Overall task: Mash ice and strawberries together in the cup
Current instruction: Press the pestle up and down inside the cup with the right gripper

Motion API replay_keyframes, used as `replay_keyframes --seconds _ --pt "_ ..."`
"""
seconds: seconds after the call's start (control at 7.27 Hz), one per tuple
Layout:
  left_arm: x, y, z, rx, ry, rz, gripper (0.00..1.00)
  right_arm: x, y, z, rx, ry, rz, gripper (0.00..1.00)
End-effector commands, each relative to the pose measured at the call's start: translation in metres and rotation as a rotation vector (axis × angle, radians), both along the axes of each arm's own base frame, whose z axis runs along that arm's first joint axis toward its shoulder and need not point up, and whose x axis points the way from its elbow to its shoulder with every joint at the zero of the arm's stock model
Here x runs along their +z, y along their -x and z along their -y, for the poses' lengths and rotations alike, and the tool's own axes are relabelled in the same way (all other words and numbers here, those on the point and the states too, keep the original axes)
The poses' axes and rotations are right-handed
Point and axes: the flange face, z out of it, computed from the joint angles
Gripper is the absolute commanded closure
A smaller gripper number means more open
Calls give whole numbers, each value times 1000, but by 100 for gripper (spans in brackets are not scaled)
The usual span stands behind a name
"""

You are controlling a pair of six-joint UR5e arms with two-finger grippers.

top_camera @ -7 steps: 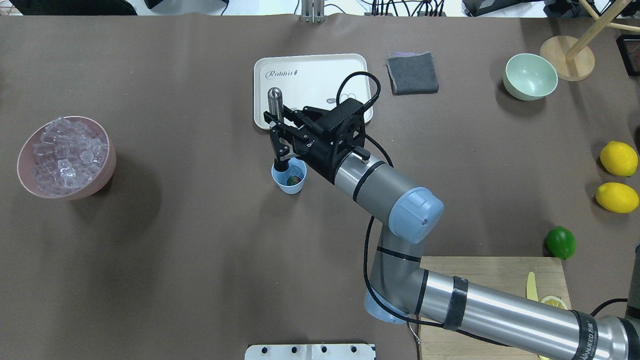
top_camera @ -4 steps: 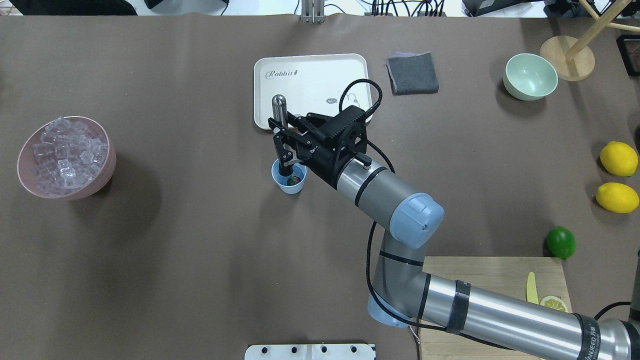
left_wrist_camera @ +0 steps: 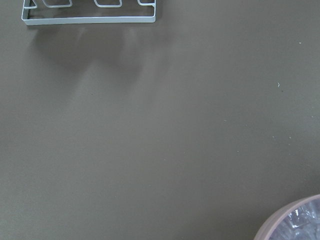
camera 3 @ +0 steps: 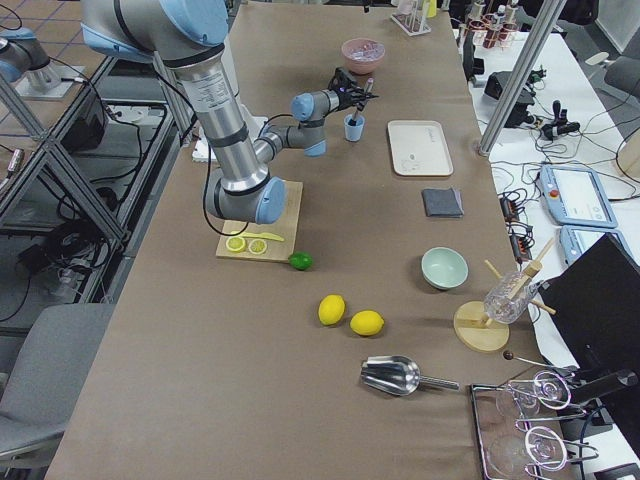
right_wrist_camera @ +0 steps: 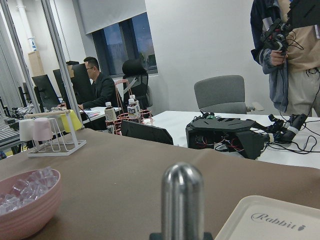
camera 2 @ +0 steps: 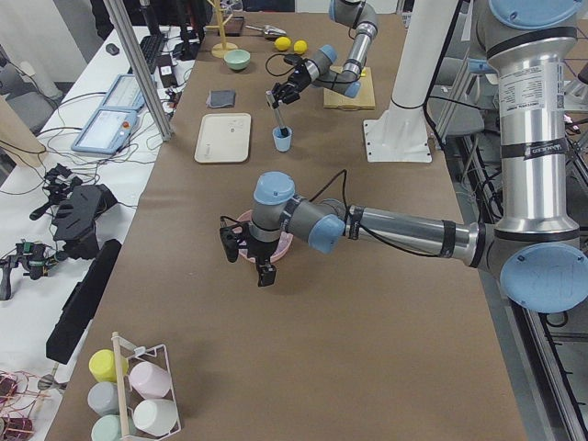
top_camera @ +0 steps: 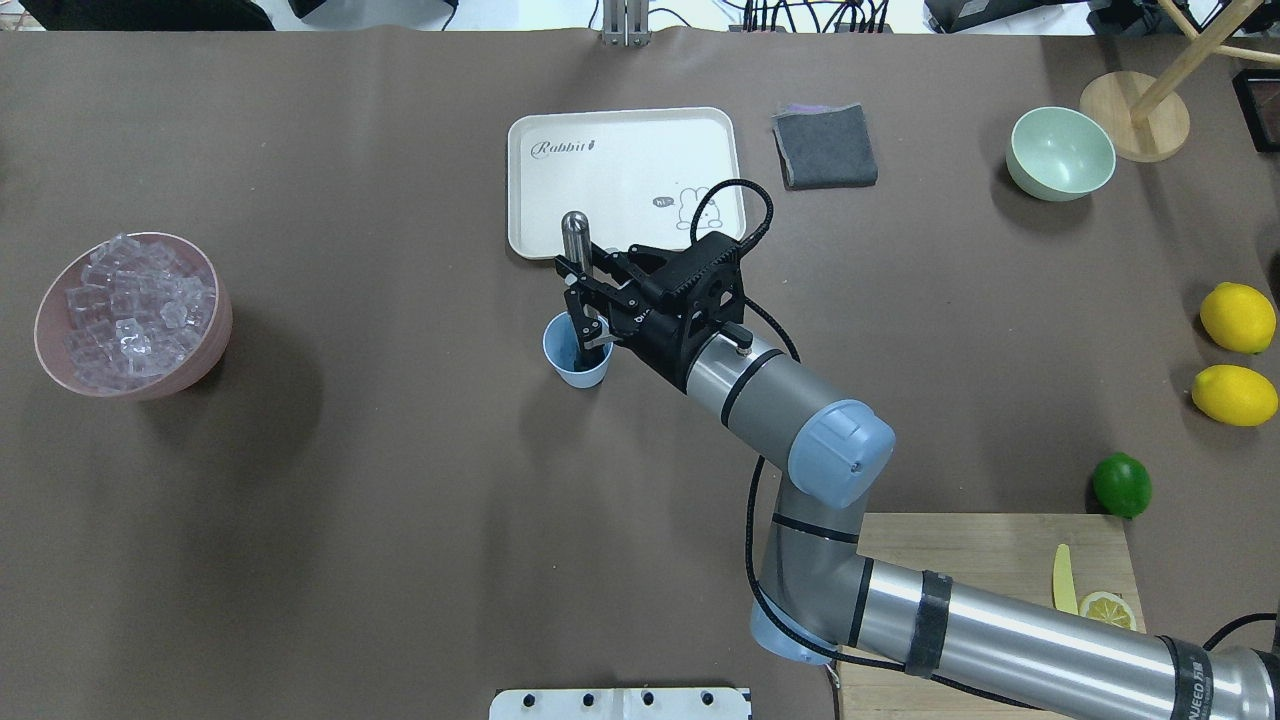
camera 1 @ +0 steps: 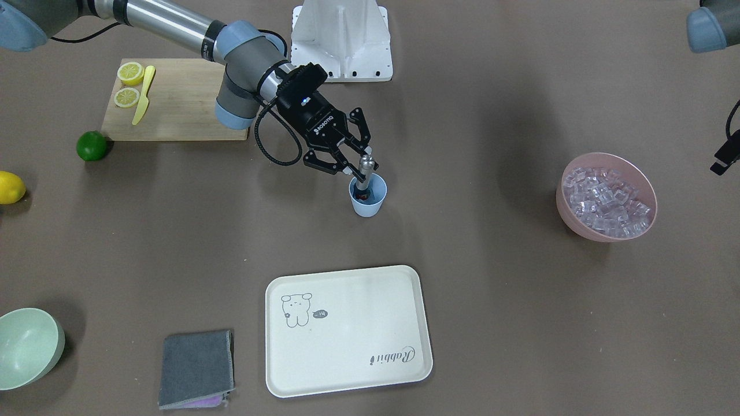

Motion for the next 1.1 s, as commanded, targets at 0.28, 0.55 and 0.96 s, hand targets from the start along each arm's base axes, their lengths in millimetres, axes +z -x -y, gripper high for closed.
replay_keyframes --seconds 0.28,0.55,0.96 --pt "3 -2 4 3 4 2 3 -5 9 -10 12 10 8 100" --pt "1 -3 6 4 0 0 3 -19 -2 3 39 2 32 100" --pt "3 -4 8 5 3 1 3 -36 -20 23 76 -9 61 100"
